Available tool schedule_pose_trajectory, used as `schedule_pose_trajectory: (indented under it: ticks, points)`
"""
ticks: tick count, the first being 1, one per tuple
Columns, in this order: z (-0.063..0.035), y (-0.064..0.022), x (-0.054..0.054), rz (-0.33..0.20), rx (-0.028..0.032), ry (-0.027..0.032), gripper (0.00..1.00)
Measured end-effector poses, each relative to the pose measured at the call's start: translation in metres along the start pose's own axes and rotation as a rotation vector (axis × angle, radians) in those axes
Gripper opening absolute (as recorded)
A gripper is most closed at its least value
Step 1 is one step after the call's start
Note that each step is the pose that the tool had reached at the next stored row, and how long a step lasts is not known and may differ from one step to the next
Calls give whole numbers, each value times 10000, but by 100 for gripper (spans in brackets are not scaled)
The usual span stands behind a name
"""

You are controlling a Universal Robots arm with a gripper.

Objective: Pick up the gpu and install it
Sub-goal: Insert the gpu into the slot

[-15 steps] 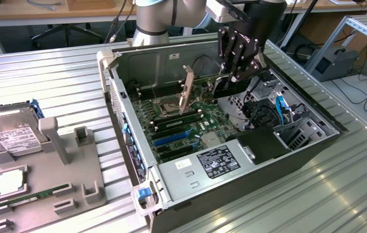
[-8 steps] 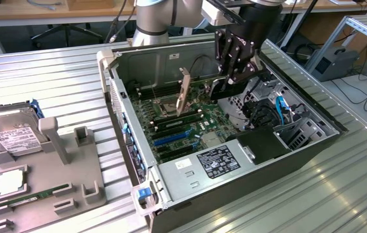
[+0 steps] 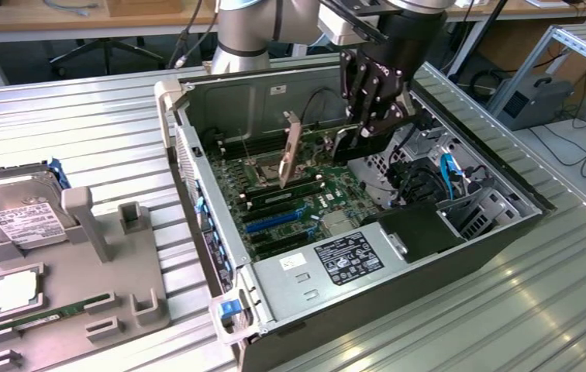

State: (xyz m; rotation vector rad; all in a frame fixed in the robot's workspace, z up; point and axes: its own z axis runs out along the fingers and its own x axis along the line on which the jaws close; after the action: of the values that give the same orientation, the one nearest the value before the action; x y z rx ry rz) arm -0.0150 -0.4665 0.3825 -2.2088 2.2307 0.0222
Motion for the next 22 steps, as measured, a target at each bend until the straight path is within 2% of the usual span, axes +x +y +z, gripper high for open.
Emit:
schedule_pose_trajectory:
  ticks: [9,13,17,22]
  points:
    - [24,9,0,0,0,-10,27]
    - [40,13,0,0,1,-43,27]
    - [49,16,1,-1,-1,-47,27]
    - [145,46,2,-1,0,-48,27]
